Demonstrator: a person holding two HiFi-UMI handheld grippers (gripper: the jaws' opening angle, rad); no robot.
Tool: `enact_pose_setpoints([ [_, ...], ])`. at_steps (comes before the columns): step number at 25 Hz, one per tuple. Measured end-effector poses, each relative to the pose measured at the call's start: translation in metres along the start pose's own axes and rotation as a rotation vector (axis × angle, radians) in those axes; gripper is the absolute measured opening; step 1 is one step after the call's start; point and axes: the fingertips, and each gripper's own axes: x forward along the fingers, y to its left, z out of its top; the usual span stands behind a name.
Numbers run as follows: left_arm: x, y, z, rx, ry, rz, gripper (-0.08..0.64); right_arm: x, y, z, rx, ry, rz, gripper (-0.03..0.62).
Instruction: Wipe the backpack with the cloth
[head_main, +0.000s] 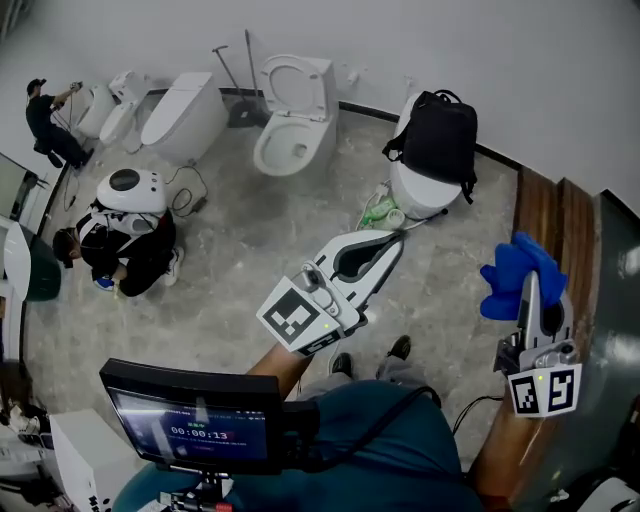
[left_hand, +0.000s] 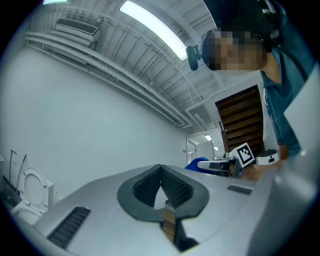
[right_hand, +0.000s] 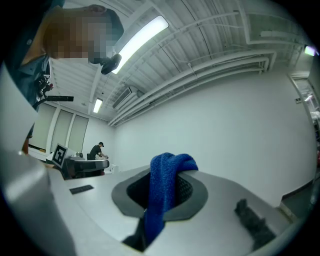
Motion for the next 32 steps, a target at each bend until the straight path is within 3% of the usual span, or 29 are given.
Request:
enact_pose_setpoints([
  [5,-0.052,-0.033,0.007,0.003,0.037,-0.025,0.003,-0.042,0.05,0.007,0.0,-0.002,-0.018,0.029],
  [10,-0.078,-0.064,0.02,-0.004,0.0,-0.044,0.003,-0.073,0.077,0.013,-0.011,-0.005,0.003,0.029],
  [16,-0.089,-0.097,0.03,0.017,0.019,-0.011,0.003,-0.107,0.084,0.019,0.0,0.005,0.018,0.029],
  [23,-0.089,-0.147,0.015,0.024,0.025,-0.035,0.003,-0.152,0.075,0.015,-0.022,0.006,0.014,0.028],
  [32,-0.086,-0.166,0.017,0.048,0.018,-0.034,0.003,-0.168,0.066,0.013,-0.048,0.013,0.009,0.028],
])
